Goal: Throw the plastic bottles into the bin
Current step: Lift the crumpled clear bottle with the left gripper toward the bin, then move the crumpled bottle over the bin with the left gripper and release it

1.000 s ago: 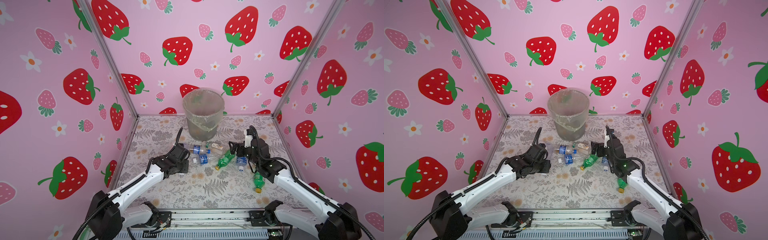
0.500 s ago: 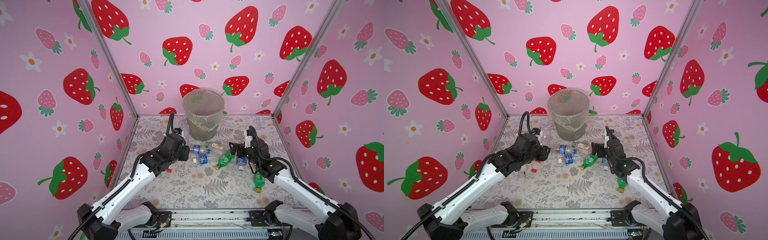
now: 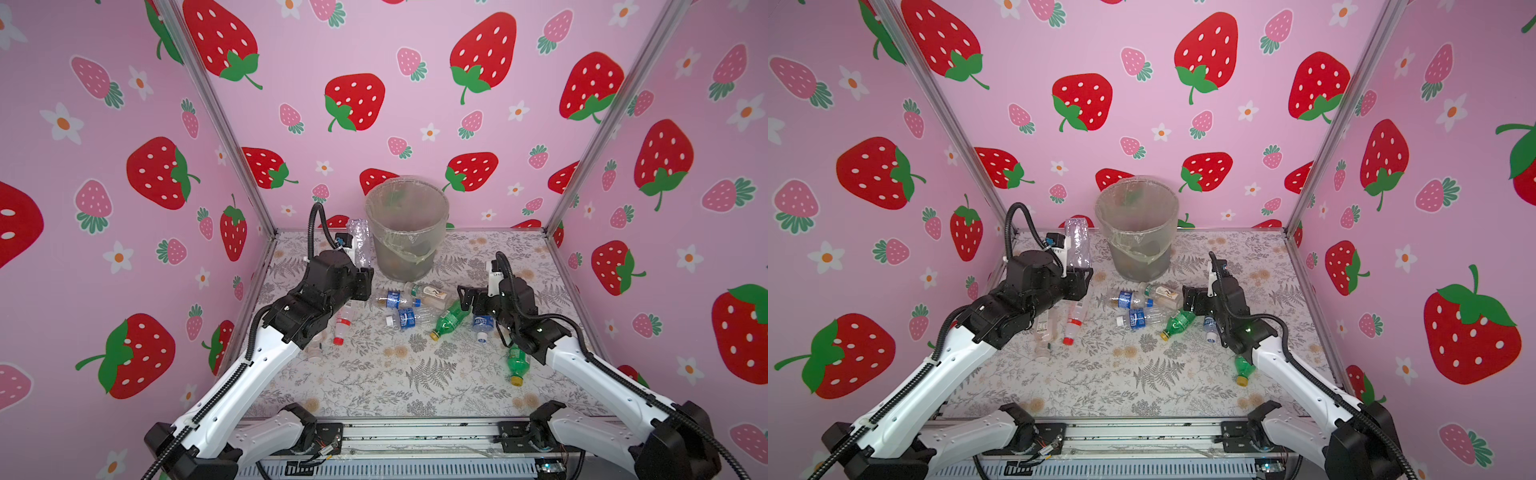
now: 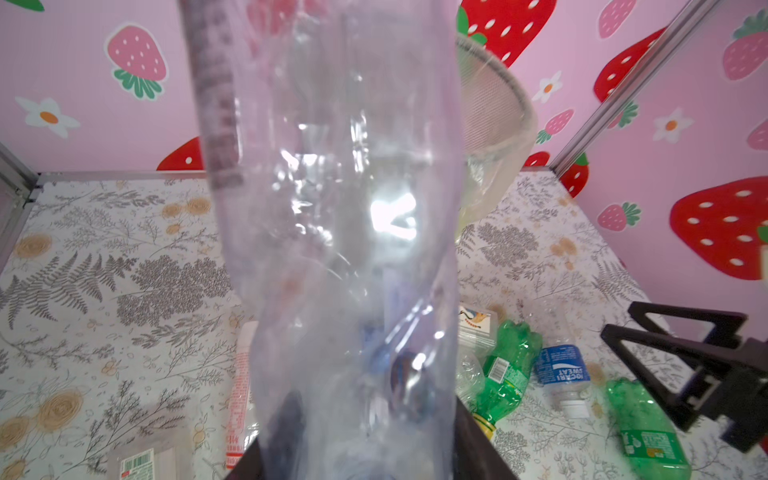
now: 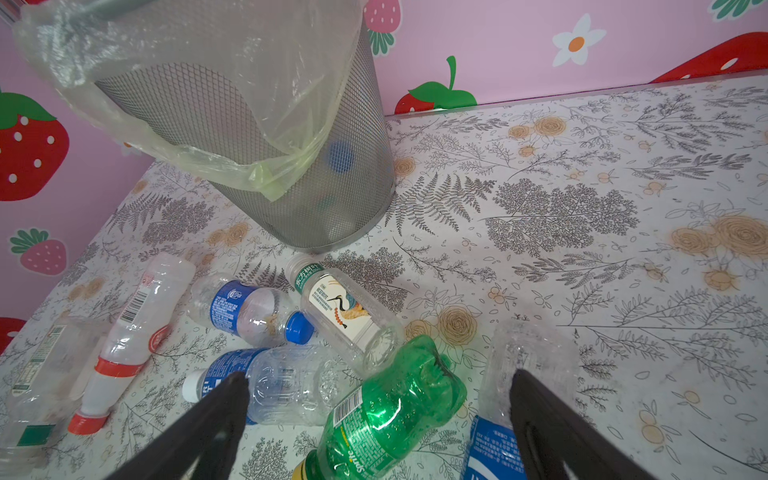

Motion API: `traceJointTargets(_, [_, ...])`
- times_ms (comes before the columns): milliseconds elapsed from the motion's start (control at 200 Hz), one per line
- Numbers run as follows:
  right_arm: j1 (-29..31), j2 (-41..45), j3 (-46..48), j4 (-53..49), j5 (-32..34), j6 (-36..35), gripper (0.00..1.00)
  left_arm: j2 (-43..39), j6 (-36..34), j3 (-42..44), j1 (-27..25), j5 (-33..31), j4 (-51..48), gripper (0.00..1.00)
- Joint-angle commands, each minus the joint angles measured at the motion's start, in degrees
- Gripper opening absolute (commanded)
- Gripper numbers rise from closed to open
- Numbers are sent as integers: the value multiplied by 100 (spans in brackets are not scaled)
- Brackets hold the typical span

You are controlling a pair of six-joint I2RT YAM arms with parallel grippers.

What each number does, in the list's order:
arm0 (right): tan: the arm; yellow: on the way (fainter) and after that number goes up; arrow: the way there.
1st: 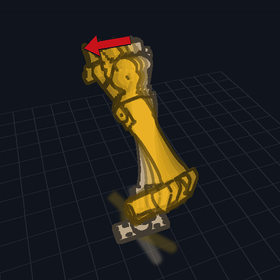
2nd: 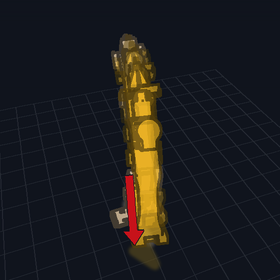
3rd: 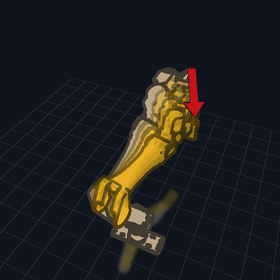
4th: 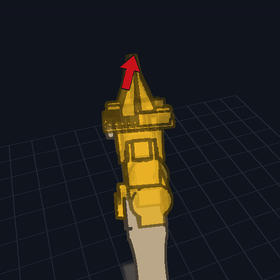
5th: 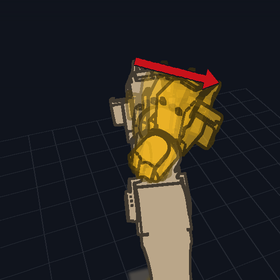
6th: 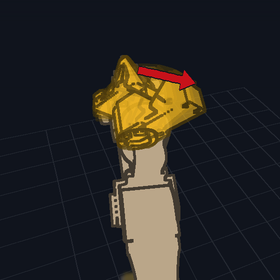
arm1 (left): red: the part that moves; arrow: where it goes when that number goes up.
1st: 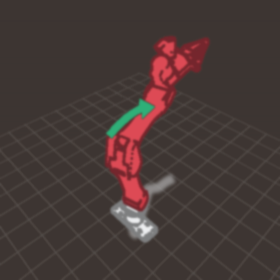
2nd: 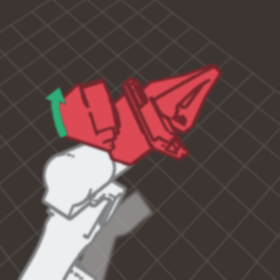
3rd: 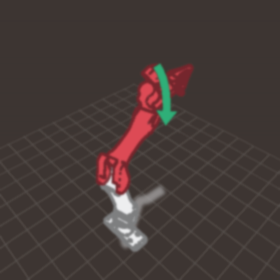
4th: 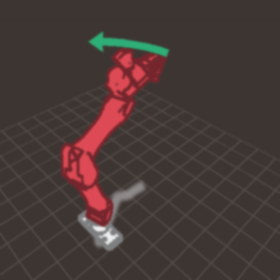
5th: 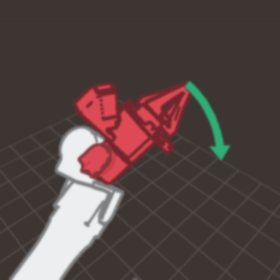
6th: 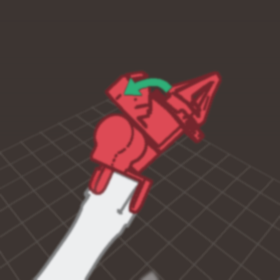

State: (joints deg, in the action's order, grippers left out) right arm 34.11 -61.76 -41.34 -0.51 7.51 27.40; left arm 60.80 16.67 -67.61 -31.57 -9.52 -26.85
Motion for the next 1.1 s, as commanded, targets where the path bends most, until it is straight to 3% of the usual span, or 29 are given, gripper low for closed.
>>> traceJointTargets(0, [-24,65,36,-16,56,77,99,-409,-128,432,46,222,866,48])
traceJointTargets(365, [-27,-64,10,46,25,108,99,-975,-163,1027,142,731,1394,50])
traceJointTargets(630, [-36,-90,-34,51,40,13,99,-338,-308,325,199,730,1173,50])
traceJointTargets(835, [-53,-79,-41,48,5,-6,99,1125,-607,-1361,370,1156,1201,51])
traceJointTargets(910, [-62,-56,-53,50,-1,-18,99,1919,-631,-2196,468,1357,1281,55])
traceJointTargets(1020, [-80,-20,-82,26,-8,-16,99,3417,-209,-3929,760,1788,883,63])
traceJointTargets(1095, [-80,34,-111,-16,-21,-7,99,4537,-52,-5594,917,2288,-38,65])
